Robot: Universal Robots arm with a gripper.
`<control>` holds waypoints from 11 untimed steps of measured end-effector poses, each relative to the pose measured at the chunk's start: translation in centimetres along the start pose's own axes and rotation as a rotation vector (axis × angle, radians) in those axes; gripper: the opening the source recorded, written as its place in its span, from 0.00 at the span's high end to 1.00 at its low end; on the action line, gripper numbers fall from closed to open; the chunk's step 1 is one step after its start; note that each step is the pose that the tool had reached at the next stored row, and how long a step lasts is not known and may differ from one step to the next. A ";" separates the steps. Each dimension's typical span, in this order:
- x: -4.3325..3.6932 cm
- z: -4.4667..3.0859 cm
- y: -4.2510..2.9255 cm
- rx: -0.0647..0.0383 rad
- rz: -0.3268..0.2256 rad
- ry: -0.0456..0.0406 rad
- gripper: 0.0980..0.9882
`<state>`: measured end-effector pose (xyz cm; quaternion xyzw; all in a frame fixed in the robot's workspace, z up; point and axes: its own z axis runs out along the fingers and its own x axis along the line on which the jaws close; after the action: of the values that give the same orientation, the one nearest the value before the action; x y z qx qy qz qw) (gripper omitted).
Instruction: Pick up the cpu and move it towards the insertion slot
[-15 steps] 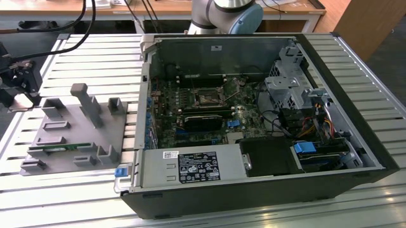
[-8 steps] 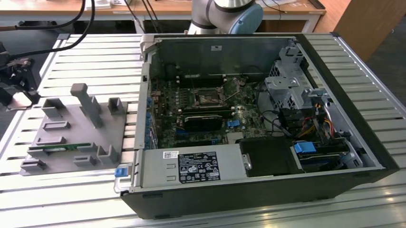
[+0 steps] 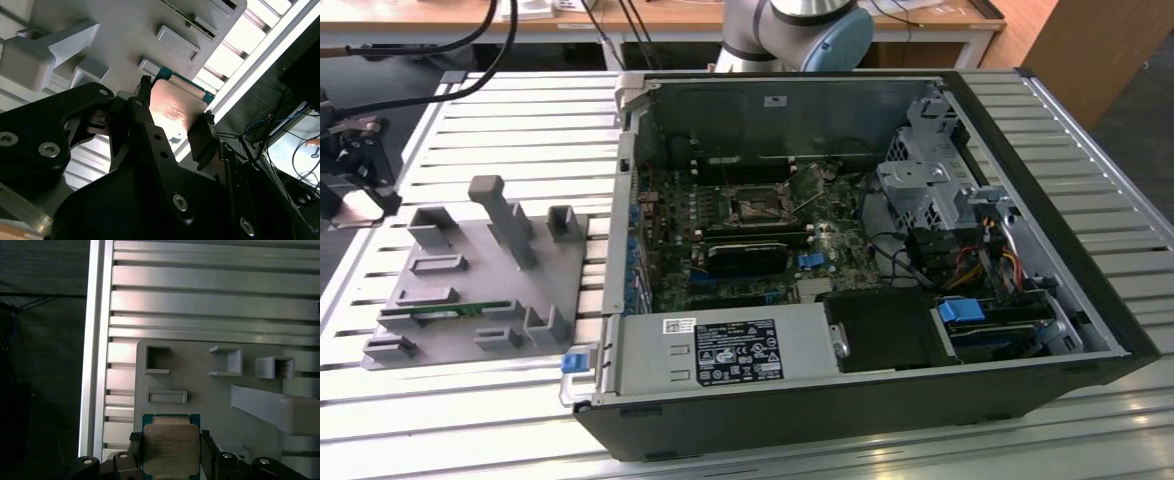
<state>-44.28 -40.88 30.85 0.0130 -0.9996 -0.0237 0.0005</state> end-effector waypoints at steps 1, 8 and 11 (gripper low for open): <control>0.00 -0.08 0.00 0.000 0.000 0.0000 0.50; 0.00 -0.68 0.03 0.000 0.000 0.0000 0.50; 0.00 -0.92 0.05 0.000 0.000 -0.0001 0.50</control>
<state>-44.27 -40.88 31.77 0.0131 -0.9996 -0.0237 0.0005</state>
